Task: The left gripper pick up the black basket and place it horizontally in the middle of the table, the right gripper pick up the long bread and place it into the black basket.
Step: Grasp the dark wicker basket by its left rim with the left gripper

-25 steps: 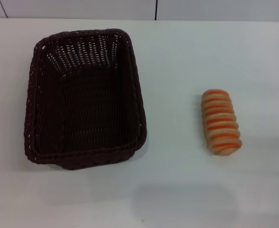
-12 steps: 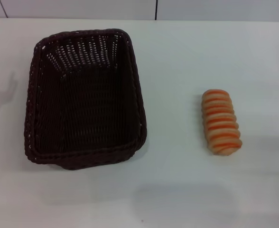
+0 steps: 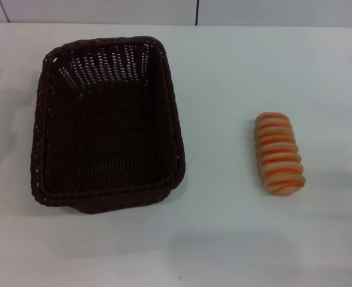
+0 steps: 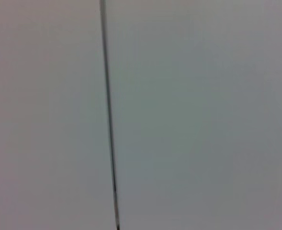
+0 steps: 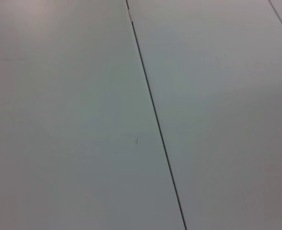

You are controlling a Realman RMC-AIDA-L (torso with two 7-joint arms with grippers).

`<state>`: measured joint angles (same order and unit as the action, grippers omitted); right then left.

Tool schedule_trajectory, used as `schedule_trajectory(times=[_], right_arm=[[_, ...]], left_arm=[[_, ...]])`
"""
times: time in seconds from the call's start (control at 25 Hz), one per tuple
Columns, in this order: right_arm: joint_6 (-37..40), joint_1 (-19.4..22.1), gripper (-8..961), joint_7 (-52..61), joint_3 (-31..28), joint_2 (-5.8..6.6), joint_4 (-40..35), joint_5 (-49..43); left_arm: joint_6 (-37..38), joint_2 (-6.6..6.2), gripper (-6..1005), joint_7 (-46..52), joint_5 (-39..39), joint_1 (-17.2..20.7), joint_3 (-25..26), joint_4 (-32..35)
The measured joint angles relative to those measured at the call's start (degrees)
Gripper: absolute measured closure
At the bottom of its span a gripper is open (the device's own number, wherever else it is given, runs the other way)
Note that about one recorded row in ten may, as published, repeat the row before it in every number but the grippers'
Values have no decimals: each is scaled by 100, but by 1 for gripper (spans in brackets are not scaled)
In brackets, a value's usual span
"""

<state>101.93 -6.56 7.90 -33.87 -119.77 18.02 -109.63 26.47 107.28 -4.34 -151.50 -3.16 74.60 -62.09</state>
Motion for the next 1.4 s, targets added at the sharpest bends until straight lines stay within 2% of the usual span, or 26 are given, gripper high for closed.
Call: schedule_trajectory(times=[0.12,0.2,0.32,0.36,0.4,0.44,0.48,0.56,0.64,0.72,0.88,1.0,1.4], right_arm=[[-2,-9,136,1,25,-1,0,10],[-3,-16,135,2,42,-3,1,12],[-6,-21,135,1,59,-3,13,14],[-9,-21,135,2,61,-3,22,15],[-19,-19,135,2,63,-3,36,15],[-30,-13,135,2,68,-3,54,12],[-43,-5,135,2,73,-3,73,5],[-51,6,135,2,75,-3,86,-2],[-55,13,134,2,76,-3,88,-7],[-60,20,134,2,84,-3,88,-14],[-68,38,134,2,190,0,86,1],[-66,38,134,2,236,1,77,15],[-4,51,134,2,301,7,72,18]], left_arm=[[-1477,326,216,-31,-937,195,663,-968],[-2731,384,219,-32,-1193,198,845,-1612],[-4313,336,223,-78,-1231,105,936,-2479],[-4313,336,224,-78,-1231,105,936,-2479],[-5533,423,225,-342,-1214,49,1203,-3148],[-5944,491,227,-458,-1203,26,1330,-3367],[-6436,610,228,-599,-1201,-39,1536,-3643],[-7709,952,231,-893,-1204,-252,2095,-4240],[-8664,1081,233,-992,-1194,-475,2428,-4597],[-9606,1072,236,-850,-1143,-749,2602,-4870],[-10543,1088,241,-744,-1132,-1072,2643,-4950],[-10789,1100,245,-706,-1064,-1176,2556,-4861],[-10701,1101,258,-648,-901,-1360,2477,-3984]])
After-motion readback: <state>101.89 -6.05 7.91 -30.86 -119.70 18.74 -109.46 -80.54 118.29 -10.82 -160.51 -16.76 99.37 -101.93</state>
